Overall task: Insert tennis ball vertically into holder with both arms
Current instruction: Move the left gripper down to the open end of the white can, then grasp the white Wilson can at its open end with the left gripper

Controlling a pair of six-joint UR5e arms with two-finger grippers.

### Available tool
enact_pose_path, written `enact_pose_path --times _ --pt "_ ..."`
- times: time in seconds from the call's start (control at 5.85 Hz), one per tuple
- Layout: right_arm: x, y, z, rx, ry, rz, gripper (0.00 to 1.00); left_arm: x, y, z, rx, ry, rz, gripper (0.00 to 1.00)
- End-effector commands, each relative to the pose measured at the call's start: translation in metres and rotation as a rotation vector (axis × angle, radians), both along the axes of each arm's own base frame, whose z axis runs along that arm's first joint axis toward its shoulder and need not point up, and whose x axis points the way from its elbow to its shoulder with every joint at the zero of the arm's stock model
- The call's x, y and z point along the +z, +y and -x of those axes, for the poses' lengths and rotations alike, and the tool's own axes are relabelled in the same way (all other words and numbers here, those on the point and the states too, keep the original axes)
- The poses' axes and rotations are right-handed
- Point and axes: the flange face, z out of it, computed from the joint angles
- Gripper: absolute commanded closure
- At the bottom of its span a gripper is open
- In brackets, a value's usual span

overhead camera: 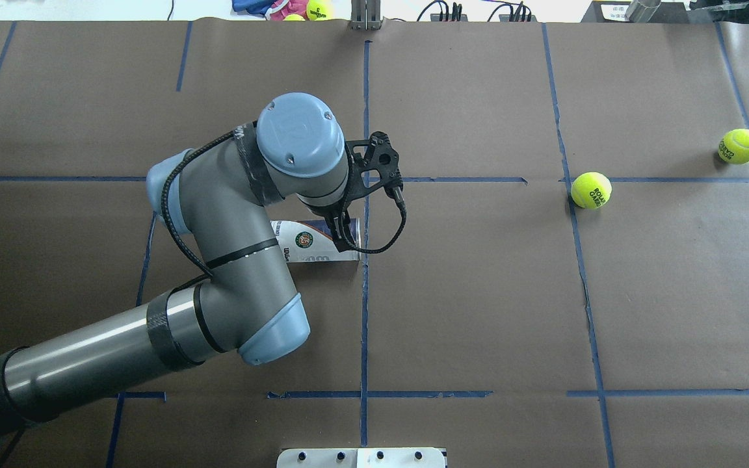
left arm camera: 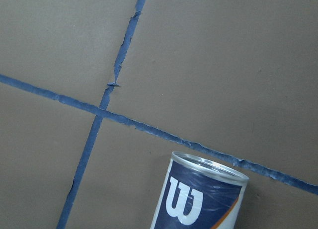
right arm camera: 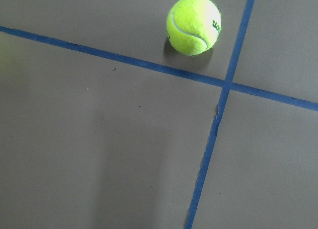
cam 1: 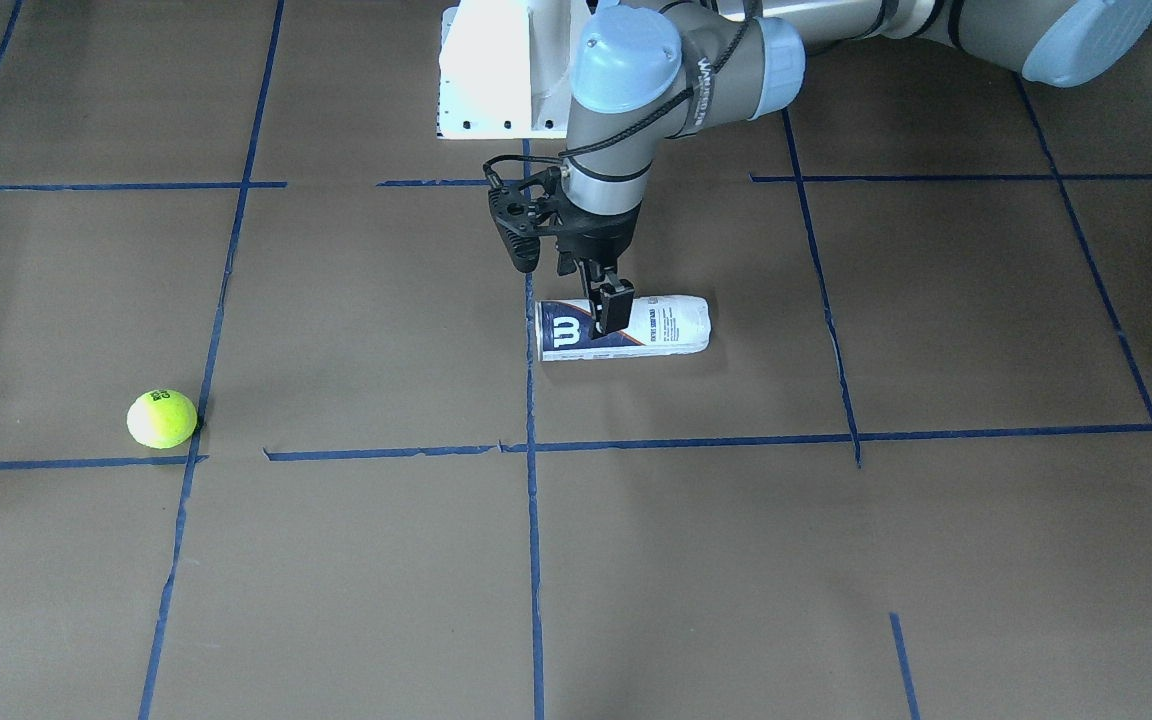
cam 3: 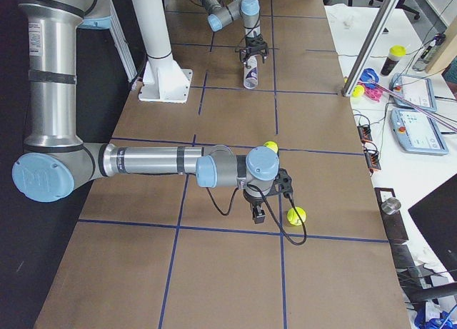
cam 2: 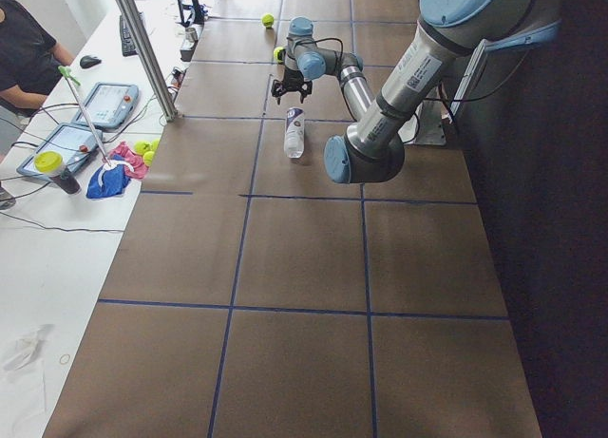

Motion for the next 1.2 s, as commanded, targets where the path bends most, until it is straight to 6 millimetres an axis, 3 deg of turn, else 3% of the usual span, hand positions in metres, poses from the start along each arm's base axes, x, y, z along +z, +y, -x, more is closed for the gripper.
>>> enact_pose_path --times 0.0,0.34,1.03 --pt "0.01 0.0 0.0 0.0 0.0 0.021 0.0 0.006 0.024 -0.027 0.031 -0.111 -0.118 0.0" --pt "0.014 0.001 0.0 0.0 0.0 0.029 0.0 0.017 0.038 -0.053 0.088 -0.207 -0.092 0.0" --pt "0.012 0.0 0.0 0.0 -0.004 0.008 0.0 0.017 0.027 -0.069 0.049 -0.227 -0.148 0.0"
